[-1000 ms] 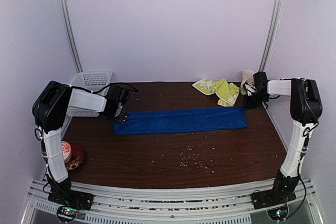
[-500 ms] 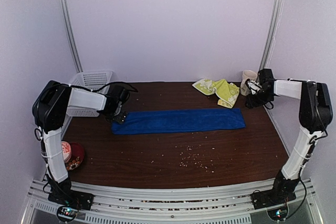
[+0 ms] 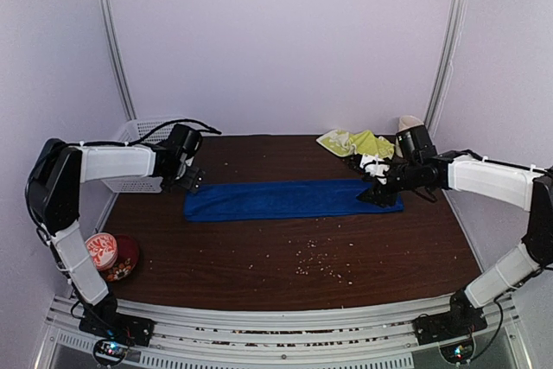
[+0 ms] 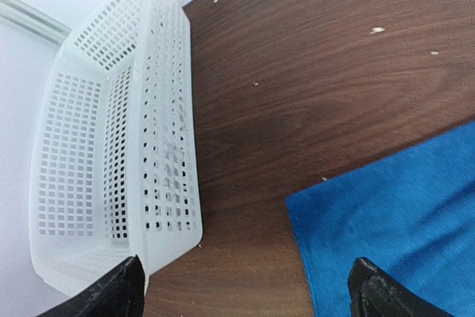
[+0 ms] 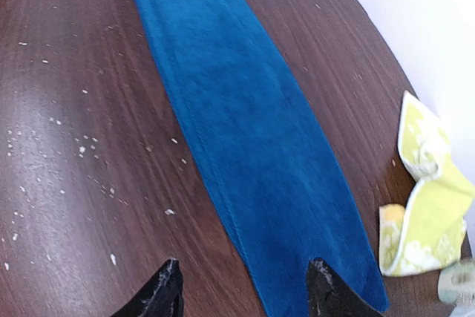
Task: Roll the towels
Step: Move the towel to the center of the board.
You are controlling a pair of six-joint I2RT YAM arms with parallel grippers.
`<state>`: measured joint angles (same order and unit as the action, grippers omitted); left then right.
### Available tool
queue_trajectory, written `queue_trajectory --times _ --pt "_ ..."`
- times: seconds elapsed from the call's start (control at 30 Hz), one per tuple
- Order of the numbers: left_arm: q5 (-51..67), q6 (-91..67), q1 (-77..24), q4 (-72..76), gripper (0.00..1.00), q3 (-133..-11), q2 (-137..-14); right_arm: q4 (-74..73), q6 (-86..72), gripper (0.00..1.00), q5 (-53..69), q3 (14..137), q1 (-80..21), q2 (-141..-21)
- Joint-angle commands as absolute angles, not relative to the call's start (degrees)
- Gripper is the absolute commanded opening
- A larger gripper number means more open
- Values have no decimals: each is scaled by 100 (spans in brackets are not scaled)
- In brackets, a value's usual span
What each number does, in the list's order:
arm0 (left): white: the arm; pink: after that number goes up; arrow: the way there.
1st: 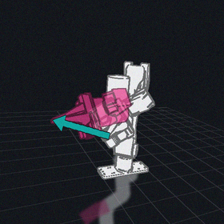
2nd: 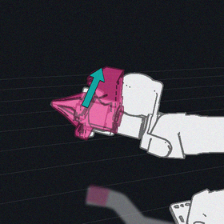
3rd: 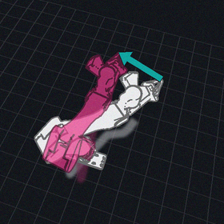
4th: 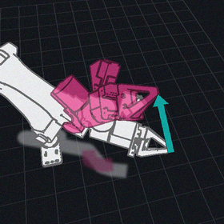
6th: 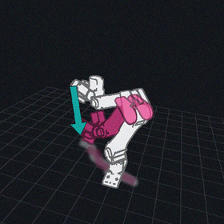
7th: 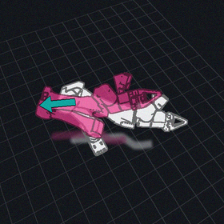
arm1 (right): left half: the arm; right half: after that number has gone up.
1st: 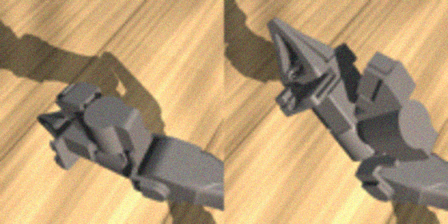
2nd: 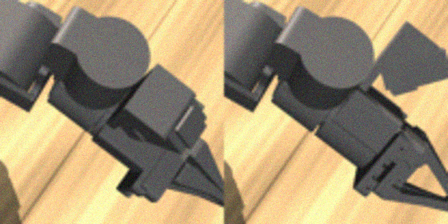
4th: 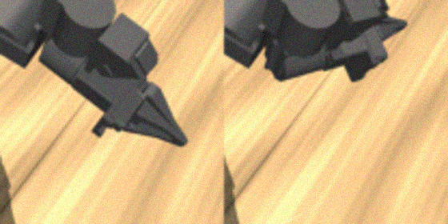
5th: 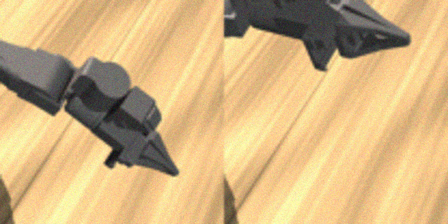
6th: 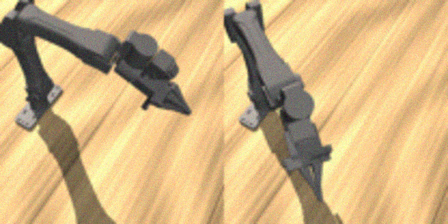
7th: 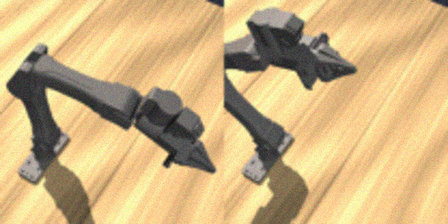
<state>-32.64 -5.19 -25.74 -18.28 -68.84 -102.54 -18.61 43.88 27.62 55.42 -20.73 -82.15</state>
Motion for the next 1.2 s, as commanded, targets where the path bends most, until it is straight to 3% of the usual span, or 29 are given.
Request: queue_trajectory --times 0.0,0.63,1.17 --pt "-2902 -318 -2899 -1637 98 -6533 -9695 -1569 4790 54 3170 6042 -2608 -8563" --pt "-2297 -1052 -3117 -1746 98 -5524 -8441 -2007 4189 43 2012 8733 -3934 -11753" --pt "-1801 -827 -3184 -2275 98 -5834 -8158 -2303 4235 32 1499 9176 -3964 -12544"
